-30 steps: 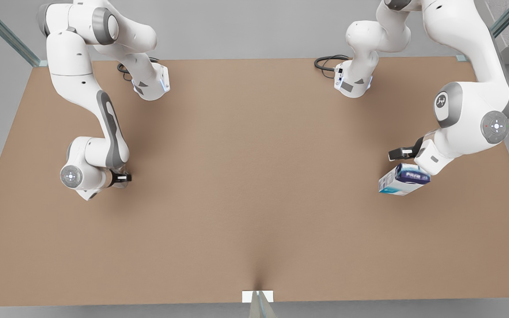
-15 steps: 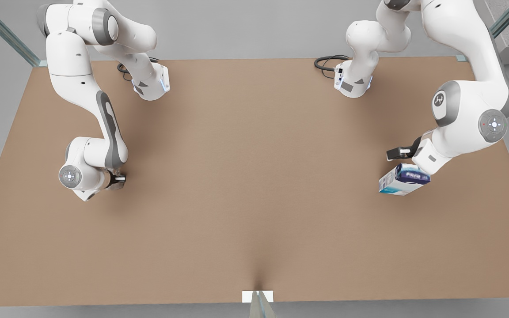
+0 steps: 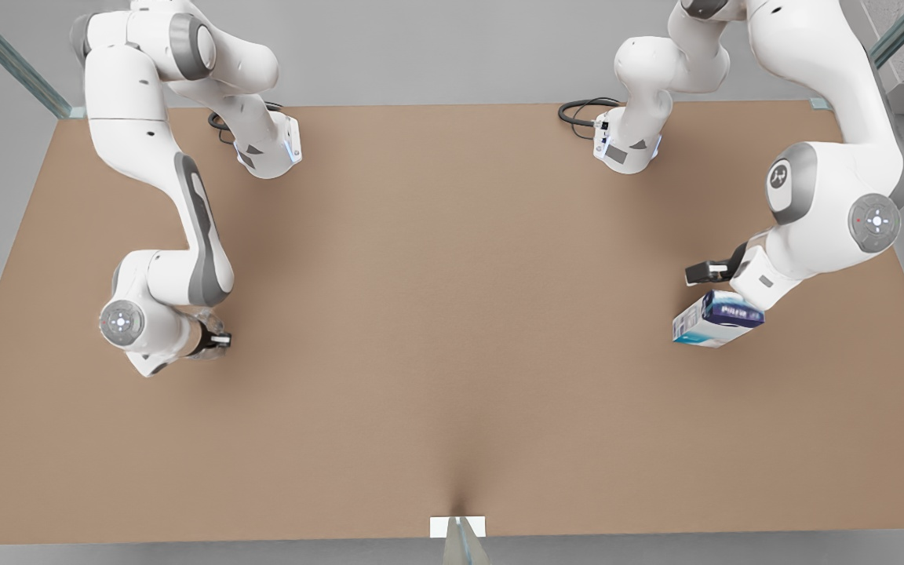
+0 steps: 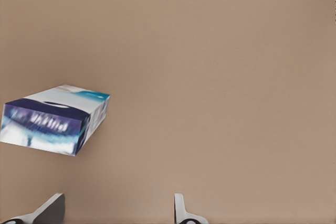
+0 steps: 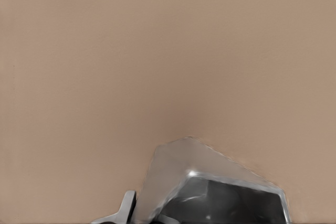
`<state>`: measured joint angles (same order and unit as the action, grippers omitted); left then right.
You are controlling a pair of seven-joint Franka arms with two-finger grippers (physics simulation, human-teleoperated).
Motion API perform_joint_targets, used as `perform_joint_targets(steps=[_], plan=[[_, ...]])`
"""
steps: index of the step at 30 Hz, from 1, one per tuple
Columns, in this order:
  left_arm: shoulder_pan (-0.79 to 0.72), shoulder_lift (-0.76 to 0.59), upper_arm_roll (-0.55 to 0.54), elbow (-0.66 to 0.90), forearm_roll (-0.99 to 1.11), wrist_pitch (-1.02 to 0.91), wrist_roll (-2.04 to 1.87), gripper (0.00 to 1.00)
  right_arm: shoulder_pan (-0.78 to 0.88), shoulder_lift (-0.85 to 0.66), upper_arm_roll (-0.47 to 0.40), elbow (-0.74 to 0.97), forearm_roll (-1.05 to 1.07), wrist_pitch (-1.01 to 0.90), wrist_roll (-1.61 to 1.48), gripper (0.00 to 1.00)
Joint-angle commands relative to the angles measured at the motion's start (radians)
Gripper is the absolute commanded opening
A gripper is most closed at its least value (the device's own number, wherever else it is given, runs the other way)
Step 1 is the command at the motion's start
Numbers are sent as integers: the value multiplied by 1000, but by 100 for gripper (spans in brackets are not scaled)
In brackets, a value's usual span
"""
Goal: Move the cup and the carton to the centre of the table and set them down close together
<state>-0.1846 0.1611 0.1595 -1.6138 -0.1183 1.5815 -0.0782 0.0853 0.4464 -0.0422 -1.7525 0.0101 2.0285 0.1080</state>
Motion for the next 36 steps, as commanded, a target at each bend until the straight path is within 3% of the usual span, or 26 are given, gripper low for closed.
perform_joint_targets(steps=[1, 11, 15, 18, 19, 25, 36], plan=[[1, 0, 0, 0, 0, 0, 0, 100, -2, 3, 21, 10, -4, -5, 36, 21], [14, 40, 51, -34, 29, 25, -175, 100, 269, 296, 50, 528, 8, -175, 550, 21], [42, -17, 68, -189, 28, 232, -549, 100, 364, 486, 48, 815, 77, -168, 708, 21], [43, -18, 91, -270, 22, 370, -646, 100, 390, 546, 67, 886, 160, -96, 710, 21], [43, -17, 98, -301, 19, 417, -716, 100, 389, 580, 108, 927, 163, -79, 713, 21], [57, -9, 103, -387, 19, 491, -867, 100, 464, 646, 127, 982, 162, 62, 711, 21], [94, 37, 117, -403, 22, 534, -962, 100, 585, 687, 128, 979, 76, 111, 424, 21]])
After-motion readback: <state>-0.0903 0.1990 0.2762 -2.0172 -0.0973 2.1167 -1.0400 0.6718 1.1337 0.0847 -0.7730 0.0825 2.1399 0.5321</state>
